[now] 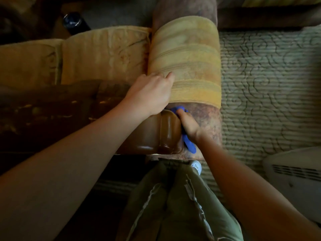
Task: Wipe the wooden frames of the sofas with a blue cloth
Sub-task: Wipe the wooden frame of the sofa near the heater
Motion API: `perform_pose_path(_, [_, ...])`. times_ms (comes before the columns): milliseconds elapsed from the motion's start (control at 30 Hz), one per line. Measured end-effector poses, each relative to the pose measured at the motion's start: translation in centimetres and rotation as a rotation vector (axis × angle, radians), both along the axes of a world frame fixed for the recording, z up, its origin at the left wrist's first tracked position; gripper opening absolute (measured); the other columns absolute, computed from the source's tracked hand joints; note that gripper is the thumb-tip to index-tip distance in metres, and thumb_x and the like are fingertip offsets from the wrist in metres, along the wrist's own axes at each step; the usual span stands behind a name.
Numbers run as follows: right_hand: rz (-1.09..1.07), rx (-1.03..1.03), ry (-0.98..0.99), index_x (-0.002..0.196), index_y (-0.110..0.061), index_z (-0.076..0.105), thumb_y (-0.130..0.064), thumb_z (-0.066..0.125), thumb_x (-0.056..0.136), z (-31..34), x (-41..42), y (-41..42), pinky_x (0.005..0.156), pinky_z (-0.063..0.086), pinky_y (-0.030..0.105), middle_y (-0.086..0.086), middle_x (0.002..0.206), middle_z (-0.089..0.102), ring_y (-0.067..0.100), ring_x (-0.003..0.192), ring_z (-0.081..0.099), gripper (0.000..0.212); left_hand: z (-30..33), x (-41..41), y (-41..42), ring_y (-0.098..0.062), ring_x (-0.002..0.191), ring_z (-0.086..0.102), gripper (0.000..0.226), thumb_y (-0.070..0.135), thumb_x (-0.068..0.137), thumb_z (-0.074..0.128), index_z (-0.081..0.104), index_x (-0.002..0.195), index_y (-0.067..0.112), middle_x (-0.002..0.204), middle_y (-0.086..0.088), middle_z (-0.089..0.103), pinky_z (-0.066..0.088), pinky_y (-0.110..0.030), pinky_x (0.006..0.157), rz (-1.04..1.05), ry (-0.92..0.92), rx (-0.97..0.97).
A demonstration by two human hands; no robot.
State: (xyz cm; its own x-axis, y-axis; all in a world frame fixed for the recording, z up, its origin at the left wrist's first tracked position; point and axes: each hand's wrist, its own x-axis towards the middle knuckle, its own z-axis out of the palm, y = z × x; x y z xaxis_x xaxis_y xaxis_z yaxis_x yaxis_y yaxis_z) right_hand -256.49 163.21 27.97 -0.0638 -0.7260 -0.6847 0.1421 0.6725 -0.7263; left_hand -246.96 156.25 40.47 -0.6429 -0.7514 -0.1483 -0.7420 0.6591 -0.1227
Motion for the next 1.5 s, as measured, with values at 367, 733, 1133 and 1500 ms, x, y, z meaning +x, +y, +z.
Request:
perform_pose_path(367, [0.215, -0.092, -0.004, 0.096, -0.015, 0.062, -0.026, 0.037, 0.099, -0.8, -0.7, -1.8, 0.094, 0.04, 0.035, 0.002, 0.096, 0.063, 0.014, 0.091, 0.055, 0.028, -0.2, 0.1, -0.4, -0.034, 0.098, 0.056, 0.023, 0.013, 0.096, 0.036, 0.046, 0.116, 0.014, 0.106, -0.013, 0.06, 0.032, -0.038, 0.07, 0.031, -0.008, 0.045])
perform_pose_path(733, [0.122, 0.05, -0.098, 0.084, -0.019, 0.064, -0.028, 0.04, 0.095, -1.3, -0.9, 0.4, 0.088, 0.045, 0.033, 0.009, 0.085, 0.064, 0.02, 0.085, 0.06, 0.028, -0.3, 0.2, -0.5, -0.035, 0.094, 0.059, 0.025, 0.012, 0.095, 0.035, 0.048, 0.116, 0.014, 0.107, -0.013, 0.063, 0.033, -0.036, 0.066, 0.054, -0.005, 0.059])
perform_pose_path(1133, [-0.005, -0.234, 0.102, 0.07, -0.014, 0.054, -0.011, 0.031, 0.098, 6.3, 0.6, 2.3, 0.071, 0.037, 0.027, -0.011, 0.068, 0.054, -0.003, 0.065, 0.05, 0.036, 0.0, -0.2, -0.7, -0.035, 0.107, 0.057, 0.026, 0.013, 0.095, 0.036, 0.048, 0.118, 0.012, 0.118, -0.014, 0.06, 0.036, -0.038, 0.074, 0.092, -0.022, 0.163])
perform_pose_path(1500, [-0.19, -0.248, 0.214, 0.065, -0.015, 0.044, -0.009, 0.039, 0.093, 8.2, 4.5, 5.9, 0.064, 0.032, 0.016, -0.006, 0.065, 0.041, 0.006, 0.063, 0.037, 0.029, 0.8, -0.6, -0.2, -0.038, 0.114, 0.05, 0.033, 0.02, 0.101, 0.03, 0.043, 0.13, 0.012, 0.126, -0.019, 0.046, 0.037, -0.044, 0.085, 0.09, 0.182, 0.207])
